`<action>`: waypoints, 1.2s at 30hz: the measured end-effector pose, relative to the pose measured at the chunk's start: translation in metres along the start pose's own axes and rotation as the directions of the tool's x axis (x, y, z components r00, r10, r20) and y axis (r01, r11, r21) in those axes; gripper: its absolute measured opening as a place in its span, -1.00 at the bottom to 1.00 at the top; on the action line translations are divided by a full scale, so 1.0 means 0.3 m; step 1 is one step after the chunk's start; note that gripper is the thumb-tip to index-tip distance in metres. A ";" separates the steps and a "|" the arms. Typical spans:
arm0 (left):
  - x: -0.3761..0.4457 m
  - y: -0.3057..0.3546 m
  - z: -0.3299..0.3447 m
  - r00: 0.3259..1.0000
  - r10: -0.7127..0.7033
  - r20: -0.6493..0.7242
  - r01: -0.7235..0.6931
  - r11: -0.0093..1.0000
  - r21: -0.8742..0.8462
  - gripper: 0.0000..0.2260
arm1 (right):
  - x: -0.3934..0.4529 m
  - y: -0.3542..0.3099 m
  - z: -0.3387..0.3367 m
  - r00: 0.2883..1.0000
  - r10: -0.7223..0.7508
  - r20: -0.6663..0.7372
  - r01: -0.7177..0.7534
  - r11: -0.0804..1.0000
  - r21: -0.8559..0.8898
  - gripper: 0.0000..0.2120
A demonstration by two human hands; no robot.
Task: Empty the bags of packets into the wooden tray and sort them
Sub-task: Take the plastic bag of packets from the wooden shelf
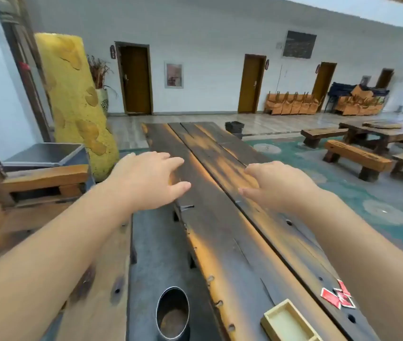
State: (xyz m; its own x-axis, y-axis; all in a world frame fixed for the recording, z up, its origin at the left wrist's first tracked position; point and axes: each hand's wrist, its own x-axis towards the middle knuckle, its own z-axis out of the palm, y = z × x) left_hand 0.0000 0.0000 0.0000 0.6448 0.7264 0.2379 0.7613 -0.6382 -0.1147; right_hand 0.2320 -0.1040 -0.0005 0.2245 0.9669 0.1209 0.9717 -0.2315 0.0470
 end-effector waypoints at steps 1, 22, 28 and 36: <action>-0.022 -0.058 0.018 0.998 -0.042 0.040 0.042 0.999 0.009 -0.37 | 0.035 -0.050 0.019 0.999 -0.034 0.017 0.034 0.999 0.004 -0.48; -0.900 -0.741 0.097 0.431 -0.896 0.105 0.864 0.444 0.239 -0.29 | 0.401 -1.417 0.212 0.377 -0.926 0.012 0.922 0.376 0.095 -0.50; -1.203 -0.638 -0.007 0.074 -0.995 0.063 0.944 0.090 0.317 -0.27 | 0.190 -1.738 0.179 0.002 -0.999 -0.035 0.993 -0.002 0.115 -0.43; -1.486 -0.386 -0.131 -0.245 -0.968 -0.052 0.904 -0.248 0.348 -0.29 | -0.213 -1.954 0.119 -0.368 -0.917 -0.150 0.913 -0.388 0.127 -0.38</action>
State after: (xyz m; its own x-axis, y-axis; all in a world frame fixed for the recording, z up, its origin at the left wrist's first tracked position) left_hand -0.3782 -0.2601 -0.0548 -0.8986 0.4265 0.1034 0.4184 0.9036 -0.0916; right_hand -0.3493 -0.0263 -0.0711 -0.9852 -0.1600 0.0612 -0.1622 0.9862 -0.0338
